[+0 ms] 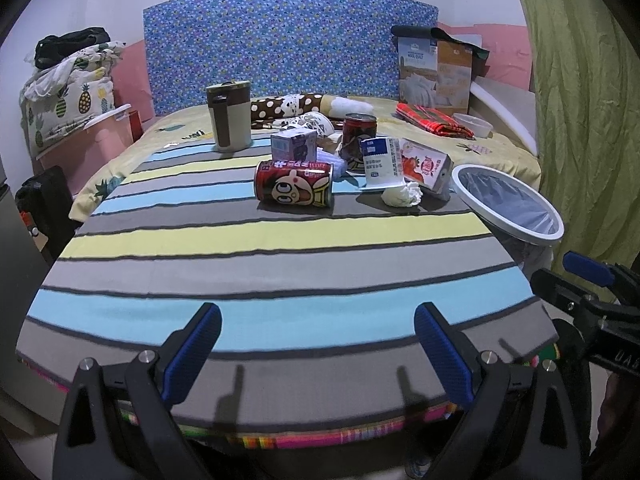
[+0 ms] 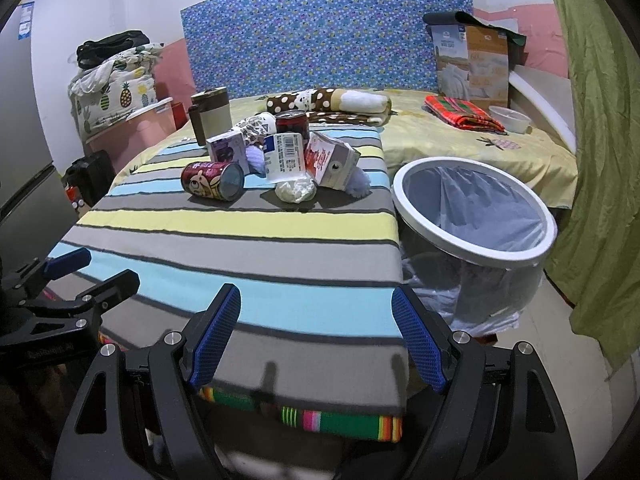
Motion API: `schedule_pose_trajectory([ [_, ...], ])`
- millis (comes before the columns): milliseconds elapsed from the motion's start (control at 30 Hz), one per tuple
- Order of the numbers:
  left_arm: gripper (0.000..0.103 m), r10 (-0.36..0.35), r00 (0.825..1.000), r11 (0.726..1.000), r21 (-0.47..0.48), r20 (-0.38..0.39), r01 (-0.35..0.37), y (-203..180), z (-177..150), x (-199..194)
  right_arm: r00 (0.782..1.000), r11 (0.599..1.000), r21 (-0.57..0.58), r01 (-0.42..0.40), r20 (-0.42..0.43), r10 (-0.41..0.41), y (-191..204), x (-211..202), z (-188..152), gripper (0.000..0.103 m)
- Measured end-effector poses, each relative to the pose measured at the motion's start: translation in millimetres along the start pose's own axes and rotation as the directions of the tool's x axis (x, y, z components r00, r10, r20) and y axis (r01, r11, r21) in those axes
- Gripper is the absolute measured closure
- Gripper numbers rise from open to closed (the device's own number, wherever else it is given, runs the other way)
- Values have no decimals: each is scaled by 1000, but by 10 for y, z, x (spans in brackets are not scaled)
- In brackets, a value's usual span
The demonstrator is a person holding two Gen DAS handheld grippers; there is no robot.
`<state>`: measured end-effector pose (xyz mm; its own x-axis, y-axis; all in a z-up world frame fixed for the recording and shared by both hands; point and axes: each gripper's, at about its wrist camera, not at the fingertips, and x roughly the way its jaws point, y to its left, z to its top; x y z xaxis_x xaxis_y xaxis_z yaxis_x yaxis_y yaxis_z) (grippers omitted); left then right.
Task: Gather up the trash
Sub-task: 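Grasp the pink juice carton with the right gripper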
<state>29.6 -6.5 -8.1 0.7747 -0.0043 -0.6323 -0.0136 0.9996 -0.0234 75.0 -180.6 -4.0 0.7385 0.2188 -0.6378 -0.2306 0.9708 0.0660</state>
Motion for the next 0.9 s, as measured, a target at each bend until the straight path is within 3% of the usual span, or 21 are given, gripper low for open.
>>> schedule_pose_trajectory([
  [367,9,21,1000,1000,-17,5,-21,139,352,391,1000,1000,-16,-25,12,25,-125,280,381,24],
  [533,9,-34,999,994,-104,-5,34,349,549,565,999,999,-16,-43,18,43,-197,447,594,24],
  [900,9,-25,1000,996,-88,-10,24,456,899,946,997,997,-11,-81,-6,80,-318,807,842,24],
])
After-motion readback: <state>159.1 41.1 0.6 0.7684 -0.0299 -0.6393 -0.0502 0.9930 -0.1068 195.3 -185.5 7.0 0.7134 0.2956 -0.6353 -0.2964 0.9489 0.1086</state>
